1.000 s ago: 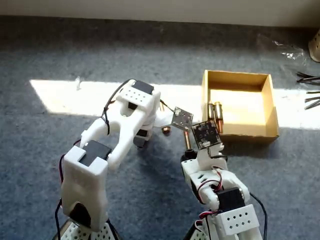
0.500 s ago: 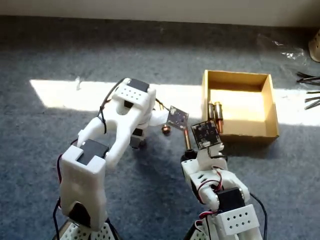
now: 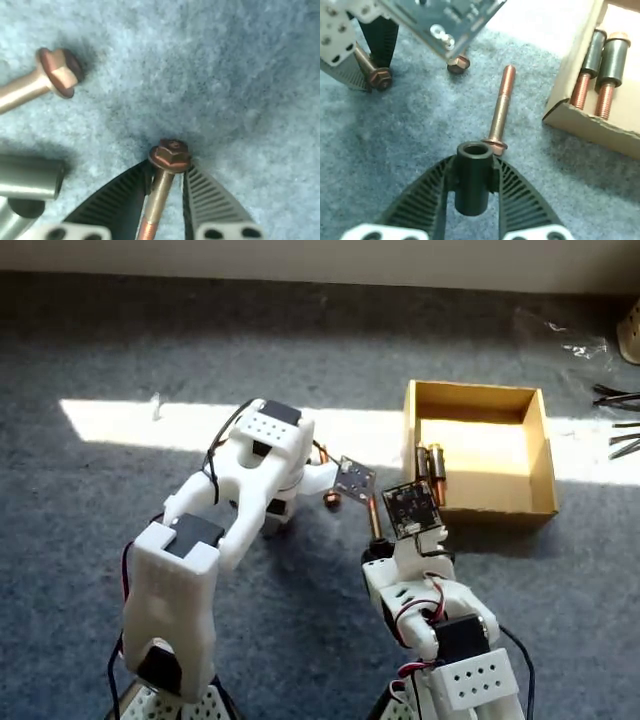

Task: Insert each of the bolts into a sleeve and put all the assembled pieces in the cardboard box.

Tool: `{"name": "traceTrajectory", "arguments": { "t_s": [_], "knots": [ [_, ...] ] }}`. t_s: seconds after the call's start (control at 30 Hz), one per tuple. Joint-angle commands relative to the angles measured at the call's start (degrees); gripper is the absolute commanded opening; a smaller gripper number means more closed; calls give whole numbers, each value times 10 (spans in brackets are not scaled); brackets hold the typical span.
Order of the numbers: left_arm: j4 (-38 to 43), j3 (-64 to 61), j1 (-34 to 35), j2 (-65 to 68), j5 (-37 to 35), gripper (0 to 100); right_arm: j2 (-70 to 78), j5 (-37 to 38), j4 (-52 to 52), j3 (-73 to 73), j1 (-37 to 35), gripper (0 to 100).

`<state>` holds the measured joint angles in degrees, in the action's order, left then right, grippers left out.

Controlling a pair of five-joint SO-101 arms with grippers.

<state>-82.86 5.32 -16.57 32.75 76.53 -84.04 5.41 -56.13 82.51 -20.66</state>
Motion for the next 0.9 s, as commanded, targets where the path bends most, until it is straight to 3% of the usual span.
{"name": "traceTrajectory", "arguments": {
  "t_s": [0.0,0.2,0.53,0.87],
  "knots": [
    [-1,29,-7,13,85,19,-7,8,15,-6,4,4],
    [-2,29,-6,14,64,14,-7,8,15,-6,4,4],
    [3,31,-25,12,-109,13,-7,7,47,-5,4,4],
    [-2,124,-31,12,-308,5,-7,7,57,-4,4,4]
  ]
}}
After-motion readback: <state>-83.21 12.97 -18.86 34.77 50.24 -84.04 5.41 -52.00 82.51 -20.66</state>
